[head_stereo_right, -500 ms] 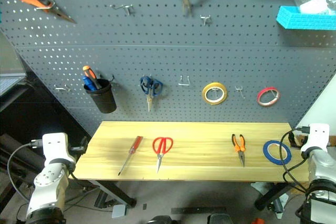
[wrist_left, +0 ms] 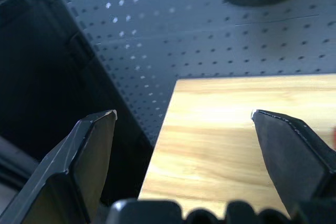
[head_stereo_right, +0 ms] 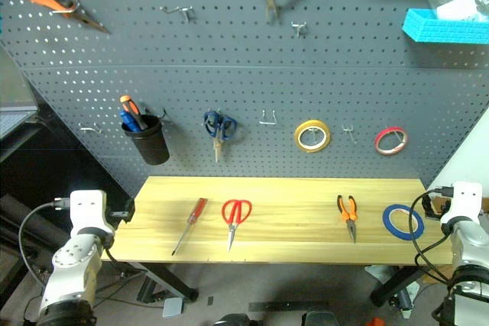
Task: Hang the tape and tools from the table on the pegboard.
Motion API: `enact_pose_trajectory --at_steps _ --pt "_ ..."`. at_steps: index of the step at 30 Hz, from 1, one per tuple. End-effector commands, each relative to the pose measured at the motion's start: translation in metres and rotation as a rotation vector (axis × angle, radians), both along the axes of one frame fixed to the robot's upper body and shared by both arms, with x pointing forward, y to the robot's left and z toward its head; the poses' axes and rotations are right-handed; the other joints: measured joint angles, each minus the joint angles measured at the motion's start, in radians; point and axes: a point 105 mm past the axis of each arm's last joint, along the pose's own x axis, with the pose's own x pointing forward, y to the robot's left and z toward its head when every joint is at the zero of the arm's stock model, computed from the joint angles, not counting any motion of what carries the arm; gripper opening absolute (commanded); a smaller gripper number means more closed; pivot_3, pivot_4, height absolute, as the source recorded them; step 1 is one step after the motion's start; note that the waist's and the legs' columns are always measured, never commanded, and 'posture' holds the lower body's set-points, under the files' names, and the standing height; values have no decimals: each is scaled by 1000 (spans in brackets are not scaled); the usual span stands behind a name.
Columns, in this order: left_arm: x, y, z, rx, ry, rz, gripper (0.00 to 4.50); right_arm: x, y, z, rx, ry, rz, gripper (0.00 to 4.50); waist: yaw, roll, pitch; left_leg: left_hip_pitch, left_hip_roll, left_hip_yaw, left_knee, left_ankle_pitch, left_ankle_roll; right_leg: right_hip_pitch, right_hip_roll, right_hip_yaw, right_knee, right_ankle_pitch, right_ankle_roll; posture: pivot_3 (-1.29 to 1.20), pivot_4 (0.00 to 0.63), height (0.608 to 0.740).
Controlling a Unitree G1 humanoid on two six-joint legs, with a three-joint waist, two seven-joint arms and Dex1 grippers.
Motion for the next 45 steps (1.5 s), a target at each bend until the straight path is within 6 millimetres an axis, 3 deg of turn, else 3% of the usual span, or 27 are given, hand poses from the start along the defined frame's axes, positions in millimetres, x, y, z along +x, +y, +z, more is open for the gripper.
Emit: enact_pose_trajectory --at_steps 1,9,12,14,17,19,22,24,27,30,39,45 --pt "11 -10 22 -13 -73 -38 4439 4 9 12 -9 -58 43 4500 0 0 0 0 1 0 0 0 0 0 0 0 0 0 0 -52 0 740" --pt "30 -17 28 -5 -80 11 4439 -6 32 5 18 -58 120 4500 0 0 0 0 2 0 0 0 0 0 0 0 0 0 0 -77 14 740" --pt "38 -32 32 -34 -99 -47 4439 -8 40 2 17 -25 155 4500 -2 0 0 0 2 1 0 0 0 0 0 0 0 0 0 -91 32 740" --pt "43 -49 34 -35 -94 -116 4439 -9 52 0 20 10 212 4500 -3 -1 3 0 2 1 0 0 0 0 0 0 0 0 0 -111 57 740" --pt "47 -93 41 39 -64 -357 4439 -9 74 1 52 51 284 4500 -7 -4 20 -2 3 1 0 -1 -1 -2 0 0 0 -2 -3 -133 90 740" --pt "47 -118 43 -18 -45 -470 4439 -10 83 3 62 70 312 4500 -7 -3 29 -2 4 1 0 -1 -1 -2 0 0 0 -2 -4 -151 114 740" --pt "43 -174 59 -108 -50 -753 4439 -8 92 3 68 140 327 4500 -8 -1 56 -4 5 3 0 -1 -1 -5 0 1 1 -3 -4 -176 150 740" --pt "38 -189 65 -120 -34 -847 4439 -9 97 4 75 166 331 4500 -10 -1 72 -9 7 6 0 0 0 -9 1 0 1 -2 -5 -196 177 740" --pt "29 -235 72 -85 8 -1094 4439 -7 94 -5 86 281 318 4500 -13 -1 103 -11 8 8 0 0 0 -11 2 0 1 0 -1 -214 210 740" --pt "28 -261 76 -91 20 -1215 4439 -1 89 -10 106 328 287 4500 -17 -2 124 -12 8 15 0 -1 1 -12 3 1 0 0 -1 -217 225 740" --pt "28 -303 80 -19 24 -1414 4439 33 78 -13 119 378 266 4500 -38 -12 163 -18 8 25 0 -3 5 -18 2 5 -1 1 0 -190 252 740" --pt "17 -312 72 35 52 -1502 4439 42 74 -18 111 472 305 4500 -39 -15 177 -25 8 28 0 -3 5 -28 2 8 1 4 -4 -170 261 740"
